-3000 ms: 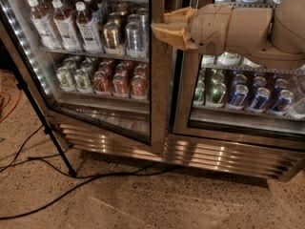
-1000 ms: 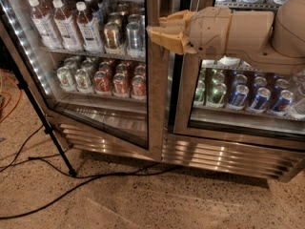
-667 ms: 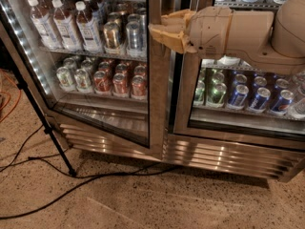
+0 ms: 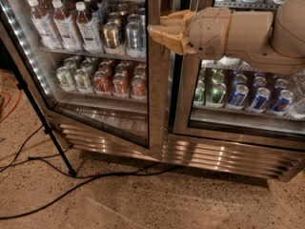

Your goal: Open left fridge door

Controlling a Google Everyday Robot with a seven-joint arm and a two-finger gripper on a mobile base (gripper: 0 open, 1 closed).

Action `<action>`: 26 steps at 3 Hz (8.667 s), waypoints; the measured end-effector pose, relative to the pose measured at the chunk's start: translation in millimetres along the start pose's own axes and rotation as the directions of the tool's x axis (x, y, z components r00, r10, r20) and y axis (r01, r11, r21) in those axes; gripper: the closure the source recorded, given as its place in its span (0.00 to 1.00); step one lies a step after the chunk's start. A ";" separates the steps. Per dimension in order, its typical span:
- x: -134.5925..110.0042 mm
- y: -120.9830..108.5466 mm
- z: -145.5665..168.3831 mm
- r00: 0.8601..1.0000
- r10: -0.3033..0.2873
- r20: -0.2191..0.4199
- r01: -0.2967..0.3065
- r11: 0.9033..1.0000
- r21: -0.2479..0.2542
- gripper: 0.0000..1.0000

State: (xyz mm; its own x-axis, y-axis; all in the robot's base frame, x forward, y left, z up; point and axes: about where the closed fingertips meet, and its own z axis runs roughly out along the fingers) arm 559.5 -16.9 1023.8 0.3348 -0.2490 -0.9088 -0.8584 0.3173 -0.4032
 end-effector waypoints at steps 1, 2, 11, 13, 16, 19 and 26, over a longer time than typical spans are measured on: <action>0.0 0.0 0.0 1.000 0.000 0.000 0.000 1.000 0.000 0.11; 0.3 0.2 0.1 1.000 0.000 0.000 0.000 1.000 0.000 0.00; 37.9 68.4 -228.1 0.832 0.365 -0.418 0.099 0.644 0.759 0.19; 37.8 68.4 -228.0 0.832 0.365 -0.418 0.099 0.644 0.758 0.65; 37.2 59.1 -151.4 0.859 0.490 -0.147 -0.288 0.701 0.652 1.00; 12.5 66.6 -36.1 0.777 0.629 -0.029 -0.572 0.725 0.385 1.00; 19.9 71.4 -25.0 0.795 0.606 -0.031 -0.555 0.746 0.369 1.00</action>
Offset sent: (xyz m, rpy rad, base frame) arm 0.0000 0.0000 0.0000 0.0000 0.0000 0.0000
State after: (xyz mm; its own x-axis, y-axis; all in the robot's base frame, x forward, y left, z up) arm 495.2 -22.0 979.6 -0.2664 -0.0338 -0.9633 -0.6823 0.7125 0.1638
